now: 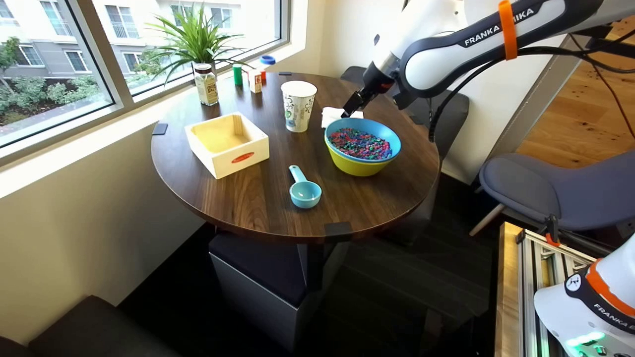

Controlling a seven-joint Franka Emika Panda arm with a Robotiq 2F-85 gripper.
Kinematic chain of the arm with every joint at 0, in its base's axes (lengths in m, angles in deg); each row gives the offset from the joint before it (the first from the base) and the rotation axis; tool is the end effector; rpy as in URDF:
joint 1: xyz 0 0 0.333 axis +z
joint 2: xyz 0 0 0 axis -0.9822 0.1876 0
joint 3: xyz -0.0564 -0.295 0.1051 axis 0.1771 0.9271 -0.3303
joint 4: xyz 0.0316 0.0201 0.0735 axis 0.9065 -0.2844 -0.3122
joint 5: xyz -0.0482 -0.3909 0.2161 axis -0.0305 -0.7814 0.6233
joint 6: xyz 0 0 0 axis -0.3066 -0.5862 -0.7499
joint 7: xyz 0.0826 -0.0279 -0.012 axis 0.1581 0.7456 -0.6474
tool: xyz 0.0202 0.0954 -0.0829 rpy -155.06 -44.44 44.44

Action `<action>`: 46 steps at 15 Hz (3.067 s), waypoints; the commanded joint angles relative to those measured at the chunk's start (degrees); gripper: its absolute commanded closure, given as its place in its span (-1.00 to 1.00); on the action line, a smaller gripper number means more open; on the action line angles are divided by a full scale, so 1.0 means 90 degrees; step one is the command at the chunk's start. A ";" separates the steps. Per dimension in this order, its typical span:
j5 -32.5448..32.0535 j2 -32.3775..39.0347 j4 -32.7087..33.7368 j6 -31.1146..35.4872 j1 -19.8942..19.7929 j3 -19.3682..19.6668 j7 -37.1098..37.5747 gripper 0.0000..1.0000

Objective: Put cereal grains on the paper towel

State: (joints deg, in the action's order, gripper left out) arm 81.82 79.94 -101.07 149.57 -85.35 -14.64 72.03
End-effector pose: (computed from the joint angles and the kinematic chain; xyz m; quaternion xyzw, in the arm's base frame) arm 0.6442 -0.1220 0.3314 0.9728 -0.0398 0.2242 0.0432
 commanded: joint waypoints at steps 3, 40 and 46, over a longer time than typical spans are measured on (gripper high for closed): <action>0.0001 0.0064 0.0115 0.0238 0.0008 0.0042 0.0160 -1.00; 0.0133 0.0710 0.0806 0.0431 -0.0007 -0.0095 0.0226 0.93; -0.0147 0.0008 0.0523 0.0313 0.0277 0.0112 0.1030 0.93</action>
State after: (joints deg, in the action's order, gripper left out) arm 81.73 84.14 -93.46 153.98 -84.89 -14.84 76.57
